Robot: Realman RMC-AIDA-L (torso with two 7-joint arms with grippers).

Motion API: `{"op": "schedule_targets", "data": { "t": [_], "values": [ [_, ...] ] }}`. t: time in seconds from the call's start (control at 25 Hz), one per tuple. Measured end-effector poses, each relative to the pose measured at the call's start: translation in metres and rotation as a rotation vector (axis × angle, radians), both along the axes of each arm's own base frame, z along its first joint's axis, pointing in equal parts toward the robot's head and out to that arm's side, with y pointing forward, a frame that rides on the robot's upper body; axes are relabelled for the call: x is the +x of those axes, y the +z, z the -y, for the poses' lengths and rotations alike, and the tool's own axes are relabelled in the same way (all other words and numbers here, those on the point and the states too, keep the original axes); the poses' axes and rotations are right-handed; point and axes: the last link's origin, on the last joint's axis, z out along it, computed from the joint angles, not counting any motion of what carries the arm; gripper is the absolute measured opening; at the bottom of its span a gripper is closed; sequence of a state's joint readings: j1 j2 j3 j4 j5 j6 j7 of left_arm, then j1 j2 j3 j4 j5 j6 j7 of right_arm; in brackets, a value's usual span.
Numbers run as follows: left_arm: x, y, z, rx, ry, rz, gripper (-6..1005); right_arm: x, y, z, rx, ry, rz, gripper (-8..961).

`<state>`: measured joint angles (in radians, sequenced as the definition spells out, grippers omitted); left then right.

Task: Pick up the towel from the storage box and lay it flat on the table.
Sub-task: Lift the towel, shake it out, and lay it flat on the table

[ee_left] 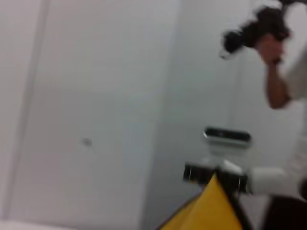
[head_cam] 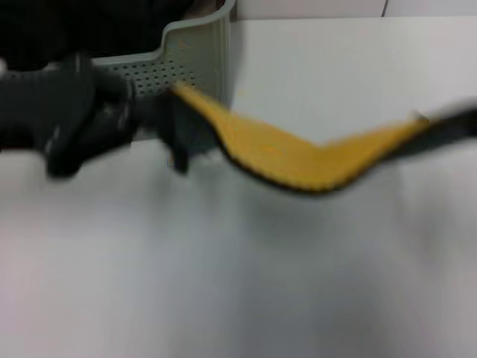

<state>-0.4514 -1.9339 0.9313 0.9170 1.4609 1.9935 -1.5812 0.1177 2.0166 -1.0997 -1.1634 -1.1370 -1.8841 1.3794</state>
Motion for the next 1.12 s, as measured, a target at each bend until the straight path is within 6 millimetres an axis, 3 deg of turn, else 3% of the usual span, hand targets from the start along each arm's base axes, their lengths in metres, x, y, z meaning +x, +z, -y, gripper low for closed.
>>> {"op": "schedule_targets", "data": {
  "t": [0.2, 0.32, 0.48, 0.72, 0.88, 1.12],
  "values": [
    [-0.002, 0.007, 0.025, -0.114, -0.074, -0.084, 27, 0.016, 0.011, 0.046, -0.04, 0.041, -0.094, 6],
    [-0.001, 0.007, 0.024, -0.156, -0.054, -0.104, 28, 0.028, 0.01, 0.049, -0.062, -0.03, -0.124, 6],
    [-0.007, -0.007, 0.009, -0.233, 0.06, -0.201, 30, 0.049, -0.023, 0.027, -0.138, -0.182, -0.08, 6],
    [-0.038, -0.055, -0.023, -0.271, 0.305, -0.422, 33, 0.056, -0.073, -0.012, -0.193, -0.297, 0.023, 6],
    [-0.05, -0.074, -0.03, -0.242, 0.373, -0.525, 35, 0.063, -0.081, -0.028, -0.149, -0.386, 0.062, 6],
    [-0.059, -0.077, -0.043, -0.169, 0.451, -0.565, 37, 0.071, -0.086, -0.042, -0.126, -0.471, 0.092, 6]
  ]
}}
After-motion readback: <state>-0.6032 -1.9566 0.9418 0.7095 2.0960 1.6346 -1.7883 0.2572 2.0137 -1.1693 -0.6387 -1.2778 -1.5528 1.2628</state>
